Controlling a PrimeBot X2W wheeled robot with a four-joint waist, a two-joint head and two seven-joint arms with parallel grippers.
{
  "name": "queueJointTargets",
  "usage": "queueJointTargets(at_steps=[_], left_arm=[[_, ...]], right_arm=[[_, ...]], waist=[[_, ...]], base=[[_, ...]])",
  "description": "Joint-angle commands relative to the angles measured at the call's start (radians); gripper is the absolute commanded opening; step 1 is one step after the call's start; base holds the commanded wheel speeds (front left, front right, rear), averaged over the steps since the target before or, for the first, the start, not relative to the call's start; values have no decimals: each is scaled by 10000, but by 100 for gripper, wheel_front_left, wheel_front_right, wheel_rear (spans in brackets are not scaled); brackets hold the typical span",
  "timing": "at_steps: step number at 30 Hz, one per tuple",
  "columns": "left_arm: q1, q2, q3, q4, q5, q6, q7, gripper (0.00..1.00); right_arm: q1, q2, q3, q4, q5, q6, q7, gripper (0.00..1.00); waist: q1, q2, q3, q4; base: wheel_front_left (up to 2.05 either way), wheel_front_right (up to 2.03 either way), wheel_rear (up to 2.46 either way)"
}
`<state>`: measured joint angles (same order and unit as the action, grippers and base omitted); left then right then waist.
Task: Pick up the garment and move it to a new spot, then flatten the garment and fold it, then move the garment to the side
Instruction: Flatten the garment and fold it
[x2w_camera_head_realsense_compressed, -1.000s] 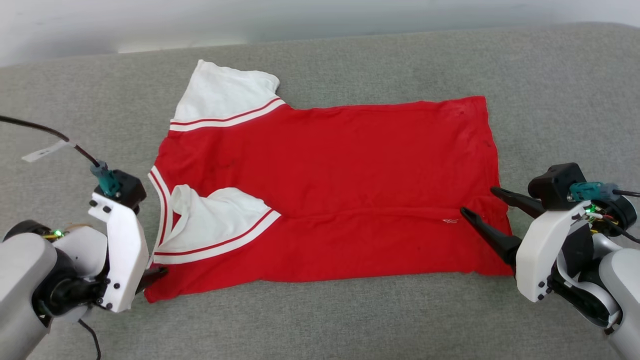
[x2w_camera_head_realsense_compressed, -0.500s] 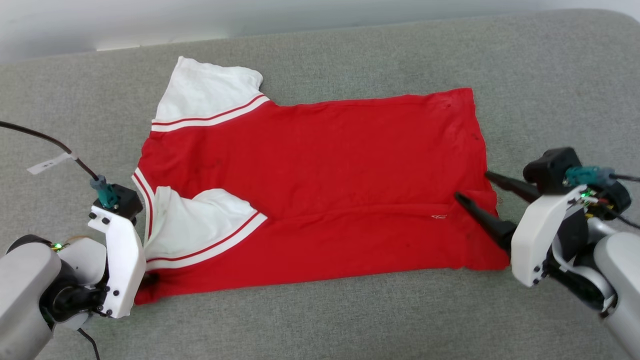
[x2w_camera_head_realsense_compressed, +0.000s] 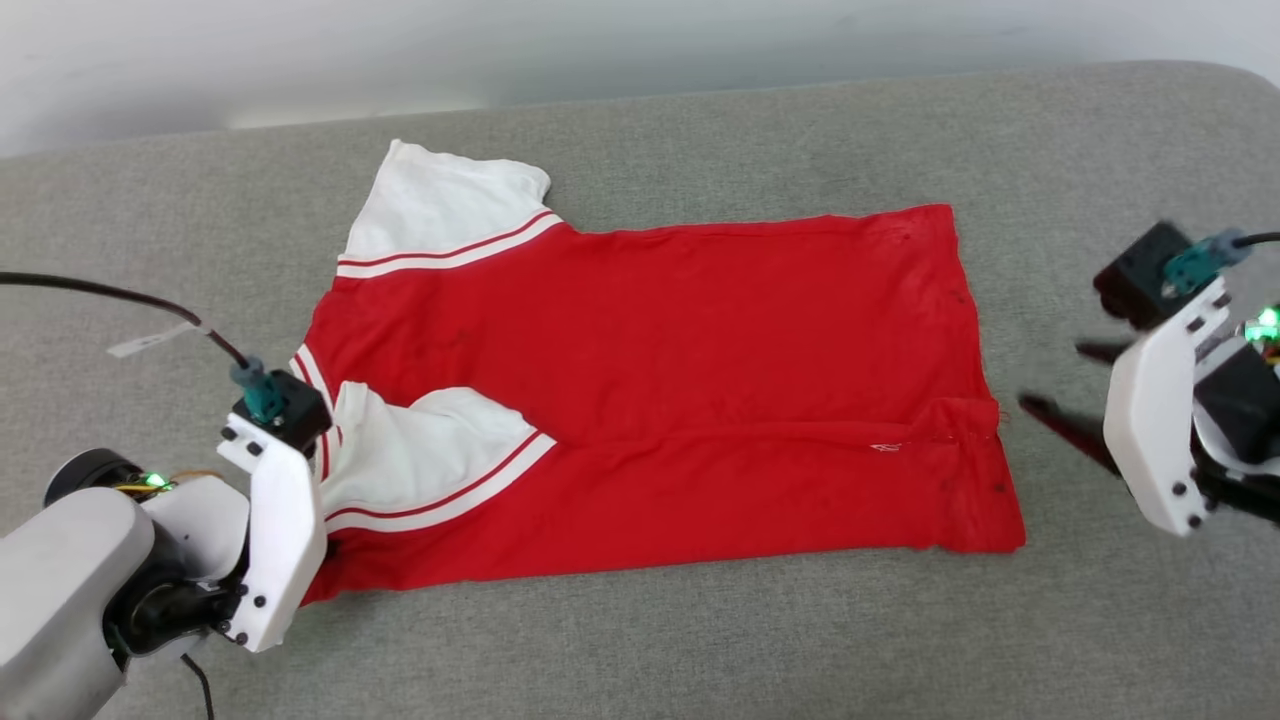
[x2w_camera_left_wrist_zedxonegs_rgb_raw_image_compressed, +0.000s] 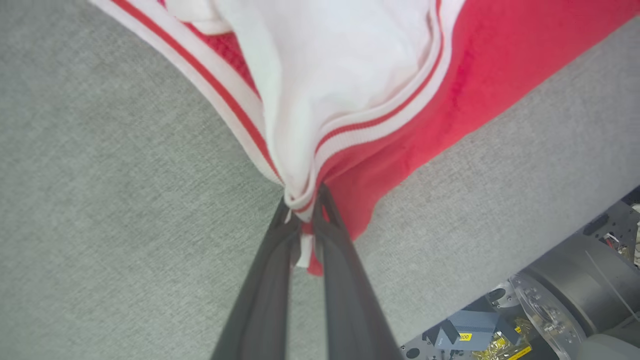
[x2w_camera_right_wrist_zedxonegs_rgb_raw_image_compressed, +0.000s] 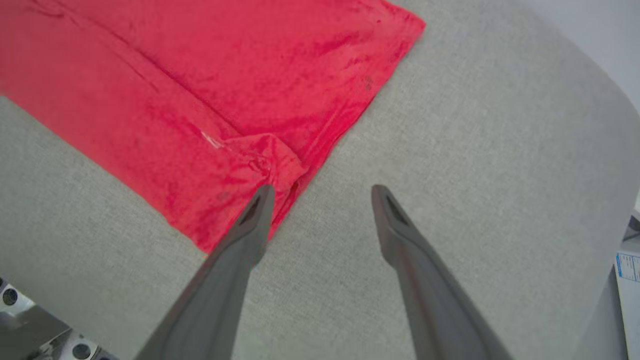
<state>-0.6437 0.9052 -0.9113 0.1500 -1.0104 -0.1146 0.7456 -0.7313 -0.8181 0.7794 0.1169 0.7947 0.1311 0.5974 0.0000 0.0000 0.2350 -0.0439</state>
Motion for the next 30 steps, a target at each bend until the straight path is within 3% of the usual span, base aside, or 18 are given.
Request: queueJointTargets(at_steps=[1,4,8,20,21,22,30], left_arm=[[-141,35,-22,-138,41,-21,-31,0],[-225,46,-24,-423,141,32,-33,0],[-261,-1,-66,-650,290,99,-20,0],[-265,-95,-40,-720,306,216,-187,0],[-216,-88,-33,-696,299,225,-214,0],[-148,-68,-34,-670,281,238,-256,0],[361,137,14,-633,11,274,-593,0]], right_arm=[[-160,-162,283,-31,195,-7,424,100],[-313,-402,843,36,689,-7,1398,100],[-195,-93,1174,591,1211,-7,1993,100],[867,1708,2048,2541,1540,8,1473,100],[842,1771,2051,2568,1580,7,1287,60],[784,1791,2080,2574,1621,7,1187,0],[112,883,2053,1879,1951,0,381,0]], waist=[[0,0,27,54],[0,0,121,152],[0,0,314,256],[0,0,809,395],[0,0,797,370],[0,0,762,336],[0,0,59,130]], base=[[0,0,0],[0,0,0],[0,0,0],[0,0,0],[0,0,0],[0,0,0],[0,0,0]])
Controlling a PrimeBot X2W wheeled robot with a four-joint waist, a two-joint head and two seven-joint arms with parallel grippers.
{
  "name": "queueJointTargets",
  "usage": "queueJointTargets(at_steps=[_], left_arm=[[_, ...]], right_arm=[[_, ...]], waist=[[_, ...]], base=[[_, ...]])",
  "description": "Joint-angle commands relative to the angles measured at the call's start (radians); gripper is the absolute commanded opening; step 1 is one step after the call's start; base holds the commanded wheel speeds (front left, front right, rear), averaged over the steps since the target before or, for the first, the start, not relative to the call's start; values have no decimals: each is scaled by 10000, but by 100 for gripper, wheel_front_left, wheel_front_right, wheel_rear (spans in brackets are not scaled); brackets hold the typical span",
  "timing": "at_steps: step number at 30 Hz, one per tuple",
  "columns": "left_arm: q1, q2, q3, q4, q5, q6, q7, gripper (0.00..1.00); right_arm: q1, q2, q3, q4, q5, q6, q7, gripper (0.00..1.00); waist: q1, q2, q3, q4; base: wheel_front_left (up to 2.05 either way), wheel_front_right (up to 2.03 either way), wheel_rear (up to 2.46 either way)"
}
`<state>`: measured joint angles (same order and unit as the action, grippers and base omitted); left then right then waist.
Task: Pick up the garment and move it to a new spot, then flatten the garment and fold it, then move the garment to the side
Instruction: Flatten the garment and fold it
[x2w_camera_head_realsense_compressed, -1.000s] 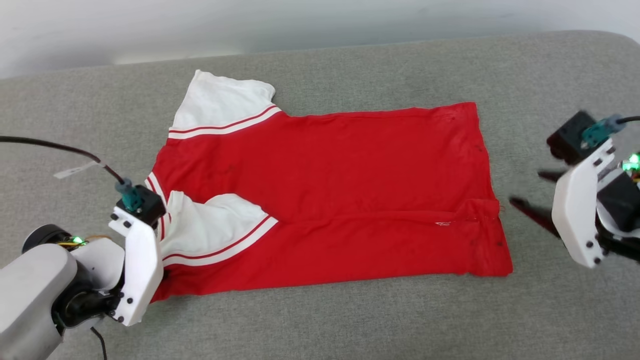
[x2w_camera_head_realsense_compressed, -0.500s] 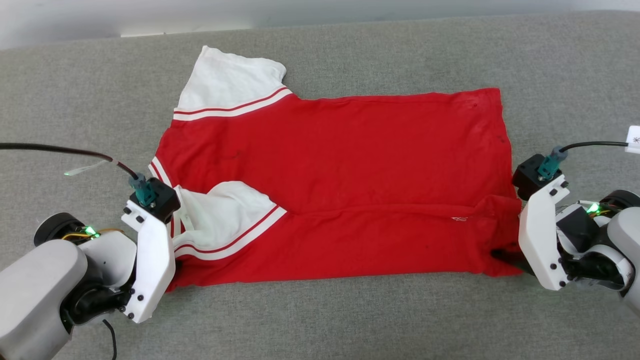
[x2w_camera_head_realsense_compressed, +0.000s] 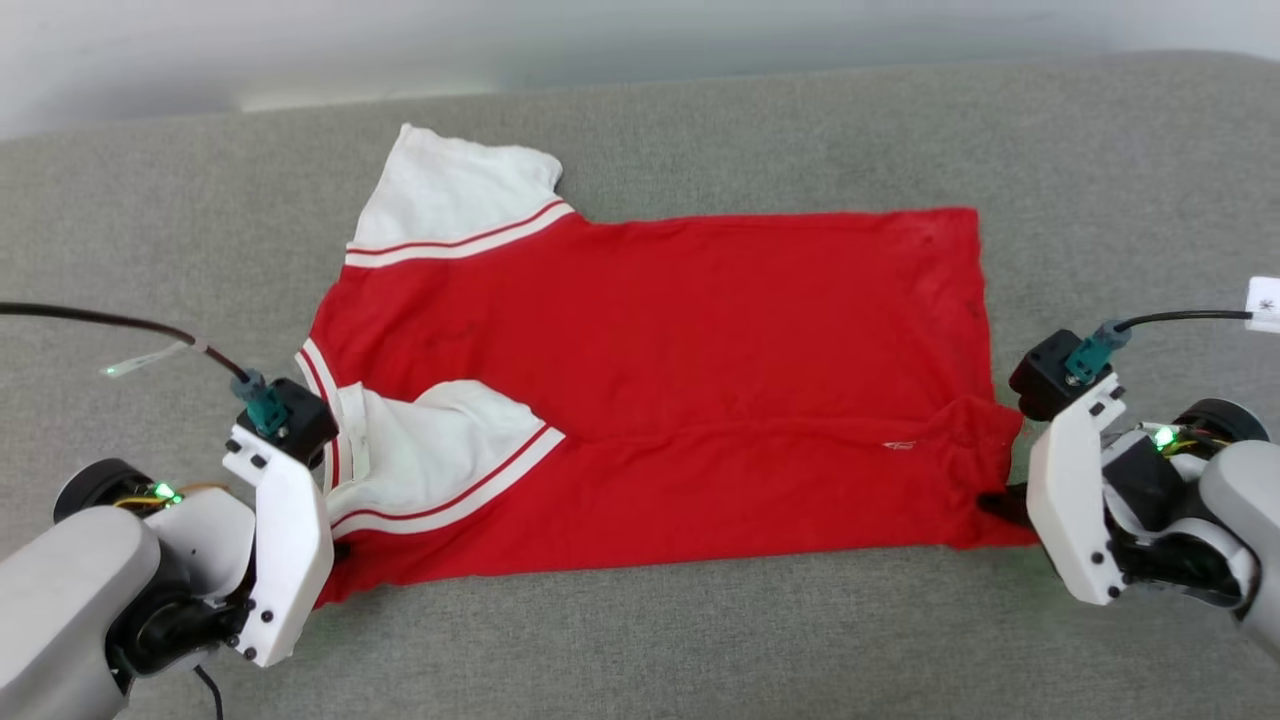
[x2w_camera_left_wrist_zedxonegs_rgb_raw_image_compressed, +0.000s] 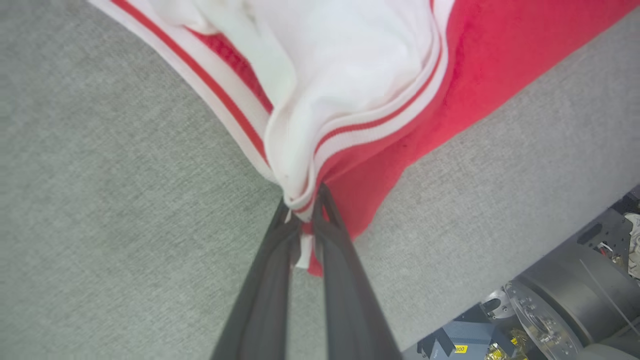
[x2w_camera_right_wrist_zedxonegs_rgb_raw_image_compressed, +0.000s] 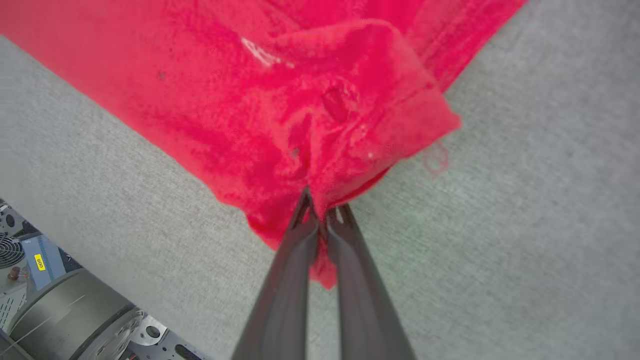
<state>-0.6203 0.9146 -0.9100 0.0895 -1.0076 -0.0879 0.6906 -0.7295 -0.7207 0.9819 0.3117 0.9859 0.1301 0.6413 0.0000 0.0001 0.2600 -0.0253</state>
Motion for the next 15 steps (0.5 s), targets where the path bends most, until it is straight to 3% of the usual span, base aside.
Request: queueJointTargets(at_steps=[1,15], left_arm=[[218,86,18,-59,-83,39,-82,0],[1447,749,-162,-1233,-577,380,-251,0]], right_arm=[[55,-221,41,-213,115,4,-91,0],[812,-1941,34,-2003,886,2,-23,0]], waist=[[0,-1,-292,-80],[0,-1,-993,-89]], base=[[0,0,0],[0,0,0]])
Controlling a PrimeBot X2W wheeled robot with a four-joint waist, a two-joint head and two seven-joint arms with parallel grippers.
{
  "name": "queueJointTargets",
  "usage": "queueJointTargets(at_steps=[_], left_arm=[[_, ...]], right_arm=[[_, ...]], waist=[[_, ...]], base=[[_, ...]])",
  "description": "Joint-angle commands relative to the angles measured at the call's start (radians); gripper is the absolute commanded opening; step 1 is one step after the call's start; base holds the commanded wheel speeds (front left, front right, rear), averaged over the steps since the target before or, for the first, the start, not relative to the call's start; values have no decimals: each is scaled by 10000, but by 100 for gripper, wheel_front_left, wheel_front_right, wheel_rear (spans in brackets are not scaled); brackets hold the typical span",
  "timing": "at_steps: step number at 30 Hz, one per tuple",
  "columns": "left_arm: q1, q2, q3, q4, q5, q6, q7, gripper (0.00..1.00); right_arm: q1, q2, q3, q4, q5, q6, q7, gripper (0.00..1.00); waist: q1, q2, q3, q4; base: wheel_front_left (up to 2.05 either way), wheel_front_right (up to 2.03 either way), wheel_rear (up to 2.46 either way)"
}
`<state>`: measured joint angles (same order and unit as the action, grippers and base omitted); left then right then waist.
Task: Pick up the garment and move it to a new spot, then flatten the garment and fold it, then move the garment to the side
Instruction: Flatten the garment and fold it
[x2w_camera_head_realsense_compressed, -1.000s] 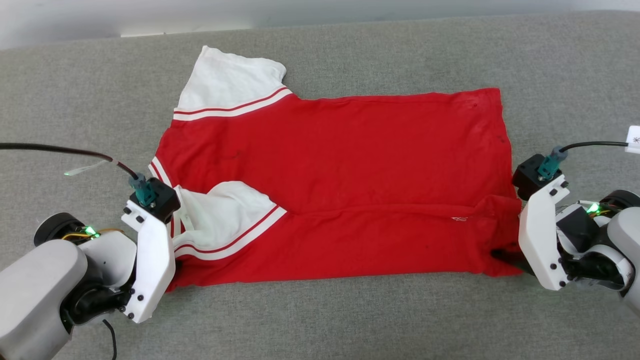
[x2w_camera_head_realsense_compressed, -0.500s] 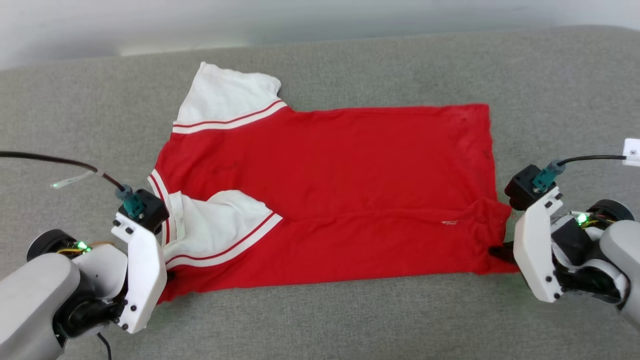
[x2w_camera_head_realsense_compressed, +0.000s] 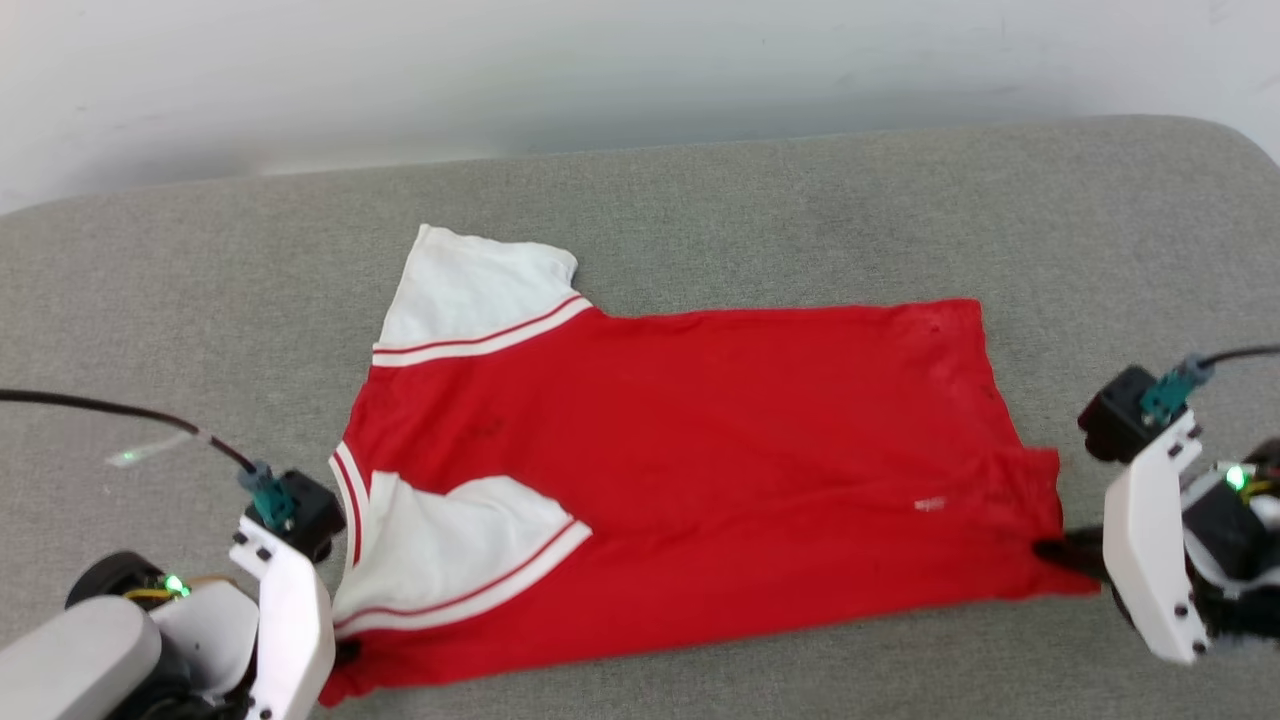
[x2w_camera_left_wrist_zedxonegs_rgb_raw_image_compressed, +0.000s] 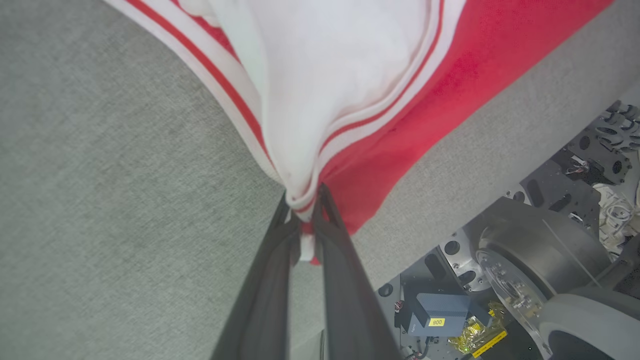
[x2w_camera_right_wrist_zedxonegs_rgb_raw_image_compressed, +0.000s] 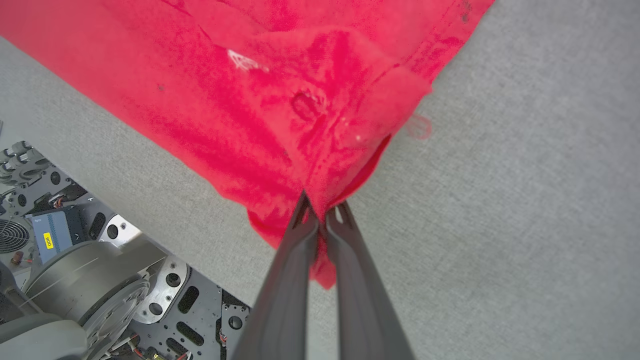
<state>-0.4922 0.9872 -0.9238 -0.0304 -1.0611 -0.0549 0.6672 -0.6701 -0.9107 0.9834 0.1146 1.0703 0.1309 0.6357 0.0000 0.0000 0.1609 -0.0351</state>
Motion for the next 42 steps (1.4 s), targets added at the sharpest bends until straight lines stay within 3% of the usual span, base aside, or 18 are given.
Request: queueJointTargets(at_steps=[1,6,10,11,12,13,18,24,25,34,42], left_arm=[[255,27,-64,-94,-88,88,-28,0],[631,181,-235,-96,-33,213,-96,0],[821,31,-329,226,18,218,-268,0],[786,-2,-355,291,137,221,-303,15],[681,-20,-346,320,295,206,-422,100],[615,-49,-306,370,290,198,-488,100],[300,114,163,288,98,143,-867,100],[-440,401,829,514,767,349,-1800,100],[-440,401,829,514,767,349,-1800,100],[-1795,76,1633,1525,1332,531,-2774,100],[-3595,-449,2060,2431,1437,378,-2357,100]], right_arm=[[362,-120,33,-81,75,-4,63,0],[1039,-204,57,39,91,-5,47,0],[1503,277,90,587,35,-5,-54,0],[1552,394,36,730,45,-5,-126,13],[1543,486,-44,833,-64,-5,-254,94],[1550,578,-107,908,-108,-5,-393,100],[1323,695,-552,759,-583,-4,-1396,100],[1006,1023,-1761,472,-2003,-5,-3947,100],[1006,1023,-1761,472,-2003,-5,-3947,100],[1634,2821,-4899,387,-4472,-5,-7375,100],[3015,4473,-7687,-675,-6623,-5,-8746,100]], waist=[[0,0,2,21],[0,0,145,29],[0,0,302,-3],[0,0,313,-1],[0,0,319,8],[0,0,309,19],[0,0,119,-24],[0,0,14,-256],[0,0,14,-256],[0,0,657,-781],[0,0,1738,-1086]], base=[[0,0,0],[0,0,0],[0,0,0],[0,0,0],[0,0,0],[0,0,0],[0,0,0],[0,0,0],[0,0,0],[0,0,0],[0,0,0]])
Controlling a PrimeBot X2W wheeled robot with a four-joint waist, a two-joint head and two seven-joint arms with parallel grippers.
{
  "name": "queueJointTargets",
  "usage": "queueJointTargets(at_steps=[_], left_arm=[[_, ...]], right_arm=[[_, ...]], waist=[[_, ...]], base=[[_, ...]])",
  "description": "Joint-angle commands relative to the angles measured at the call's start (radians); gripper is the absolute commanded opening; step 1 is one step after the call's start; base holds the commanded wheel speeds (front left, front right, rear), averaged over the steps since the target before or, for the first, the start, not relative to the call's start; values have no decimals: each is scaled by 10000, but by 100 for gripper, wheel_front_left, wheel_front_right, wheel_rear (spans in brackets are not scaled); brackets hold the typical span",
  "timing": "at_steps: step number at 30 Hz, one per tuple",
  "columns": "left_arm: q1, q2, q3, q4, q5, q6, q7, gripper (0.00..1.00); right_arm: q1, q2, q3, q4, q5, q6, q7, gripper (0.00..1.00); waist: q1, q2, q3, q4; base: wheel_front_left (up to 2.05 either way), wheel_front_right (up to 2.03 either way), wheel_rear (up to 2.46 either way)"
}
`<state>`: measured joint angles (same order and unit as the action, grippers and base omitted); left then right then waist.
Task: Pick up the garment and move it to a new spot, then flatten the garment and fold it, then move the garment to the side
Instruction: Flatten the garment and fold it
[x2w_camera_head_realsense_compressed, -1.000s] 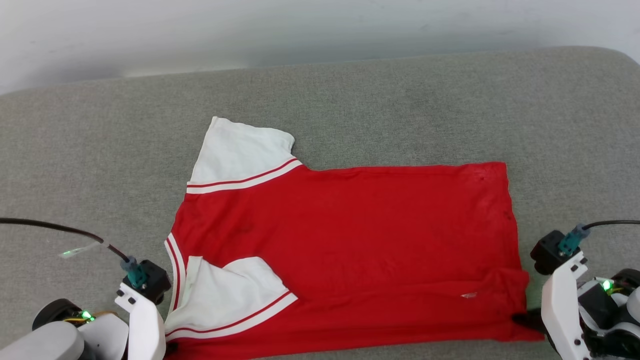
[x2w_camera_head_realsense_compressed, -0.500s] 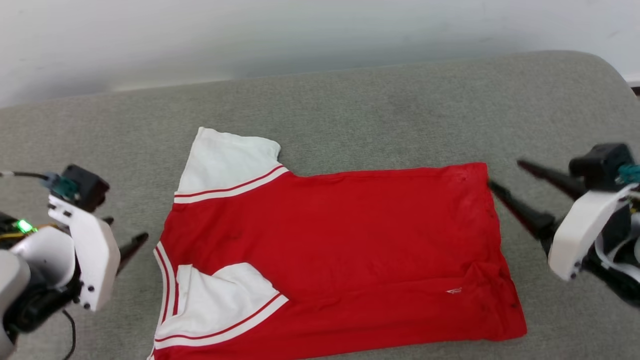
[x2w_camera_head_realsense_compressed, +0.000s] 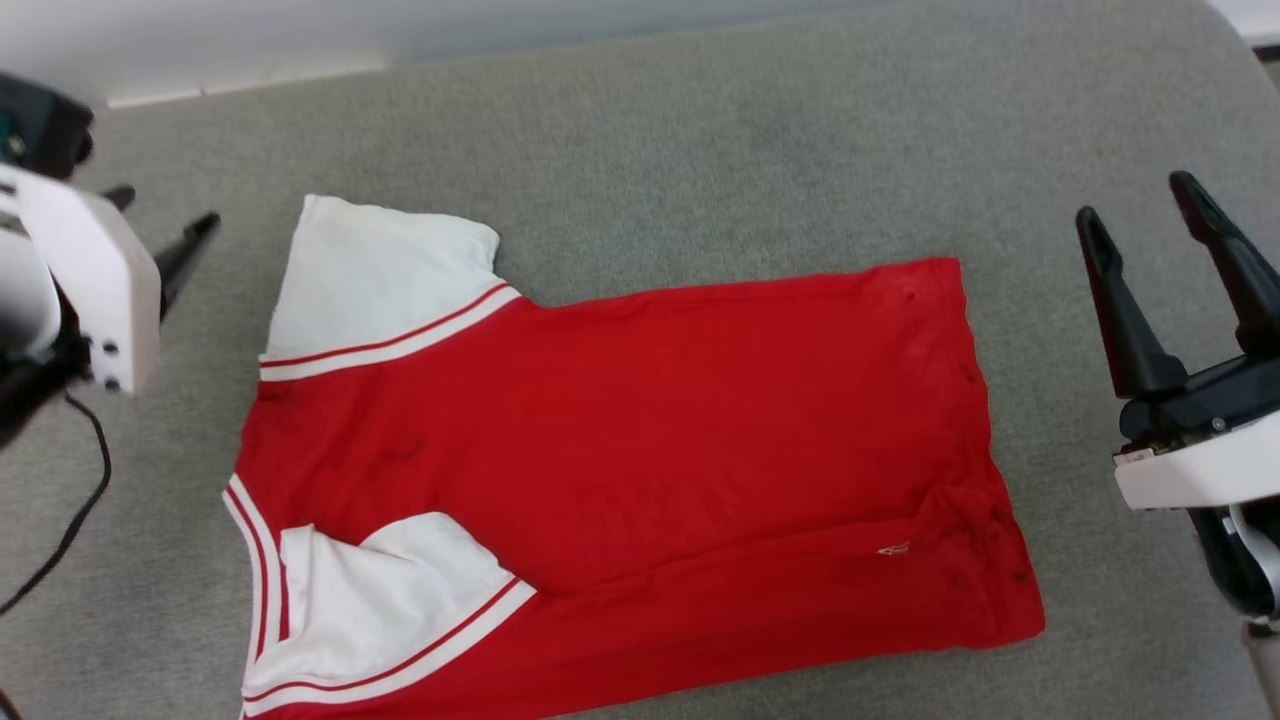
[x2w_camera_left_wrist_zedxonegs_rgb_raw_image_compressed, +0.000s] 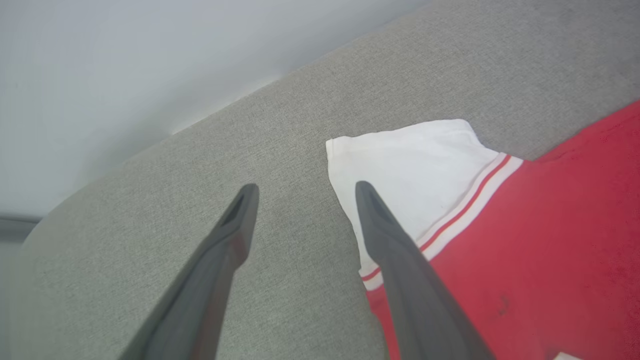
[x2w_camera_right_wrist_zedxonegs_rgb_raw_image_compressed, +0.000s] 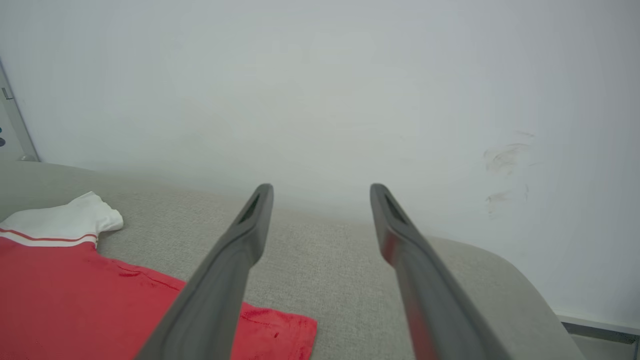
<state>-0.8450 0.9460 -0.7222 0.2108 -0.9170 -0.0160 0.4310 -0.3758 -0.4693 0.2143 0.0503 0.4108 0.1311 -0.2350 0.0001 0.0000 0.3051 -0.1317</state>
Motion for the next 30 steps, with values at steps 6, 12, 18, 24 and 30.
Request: queueJointTargets(at_steps=[6,12,18,24,30], left_arm=[[-1705,-600,48,767,-365,-365,1409,100],[-3234,-785,-357,1398,-465,-628,3670,100],[-4247,-888,-692,1696,-744,-747,5698,100],[-4378,-1019,-1189,1797,-524,-862,6369,100],[-4095,-1099,-1498,1716,-566,-999,6279,0]], right_arm=[[1199,1384,-1292,-1197,-1275,-7,-181,100],[1476,1875,-1324,-1930,-1787,-7,-105,100],[1005,1743,-1023,-1990,-1887,-7,-4,100],[615,1610,-914,-1754,-1963,-7,-52,100],[358,1424,-998,-1494,-2029,-7,16,100]], waist=[[-1,0,1282,-266],[-1,0,2238,-558],[-1,0,2992,-848],[-1,0,3382,-877],[-1,0,3281,-729]], base=[[0,0,0],[0,0,0],[0,0,0],[0,0,0],[0,0,0]])
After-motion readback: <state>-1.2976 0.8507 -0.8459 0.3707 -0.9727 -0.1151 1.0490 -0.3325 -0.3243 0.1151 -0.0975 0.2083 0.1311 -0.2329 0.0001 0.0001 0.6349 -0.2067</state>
